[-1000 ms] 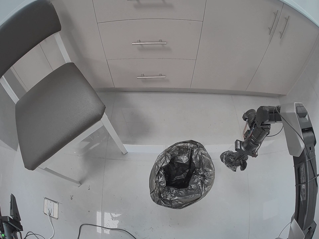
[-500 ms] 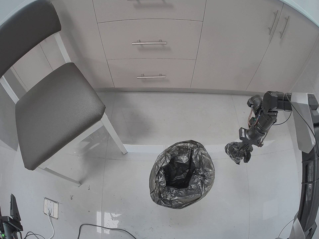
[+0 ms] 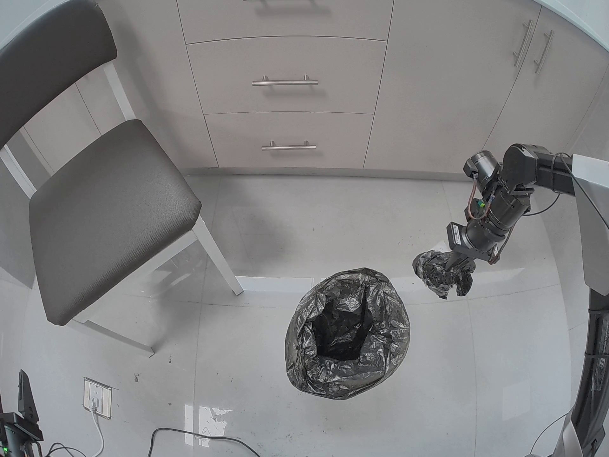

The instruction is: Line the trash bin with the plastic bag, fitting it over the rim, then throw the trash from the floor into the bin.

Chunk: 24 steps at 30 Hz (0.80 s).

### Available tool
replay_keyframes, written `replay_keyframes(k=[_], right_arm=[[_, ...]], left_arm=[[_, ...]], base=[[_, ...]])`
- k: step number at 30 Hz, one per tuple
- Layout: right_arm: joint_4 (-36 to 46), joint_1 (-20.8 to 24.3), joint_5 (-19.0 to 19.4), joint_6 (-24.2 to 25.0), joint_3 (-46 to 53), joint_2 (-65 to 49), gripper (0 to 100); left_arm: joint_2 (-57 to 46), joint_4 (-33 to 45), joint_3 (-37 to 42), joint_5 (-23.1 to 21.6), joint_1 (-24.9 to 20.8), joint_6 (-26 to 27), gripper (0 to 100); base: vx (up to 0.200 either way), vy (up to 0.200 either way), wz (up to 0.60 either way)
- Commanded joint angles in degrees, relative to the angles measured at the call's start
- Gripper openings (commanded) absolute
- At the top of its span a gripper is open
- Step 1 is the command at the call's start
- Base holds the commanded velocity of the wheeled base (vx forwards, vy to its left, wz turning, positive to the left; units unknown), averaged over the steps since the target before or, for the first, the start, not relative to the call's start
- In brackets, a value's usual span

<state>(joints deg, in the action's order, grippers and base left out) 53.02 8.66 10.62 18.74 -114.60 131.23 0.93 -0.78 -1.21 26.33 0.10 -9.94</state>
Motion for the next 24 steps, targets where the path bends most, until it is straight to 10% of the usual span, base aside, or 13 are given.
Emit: replay_keyframes(k=[1, 24], right_arm=[[0.2, 2.5, 0.0, 0.1, 0.0, -2.8, 0], [7.3, 15.8, 0.0, 0.2, 0.0, -10.1, 0]], left_arm=[[-0.8, -0.1, 0.1, 0.0, 0.0, -0.2, 100], [-0.8, -0.2, 0.1, 0.0, 0.0, -0.2, 100]], base=[[0.0, 0.0, 0.0], [0.0, 0.0, 0.0]])
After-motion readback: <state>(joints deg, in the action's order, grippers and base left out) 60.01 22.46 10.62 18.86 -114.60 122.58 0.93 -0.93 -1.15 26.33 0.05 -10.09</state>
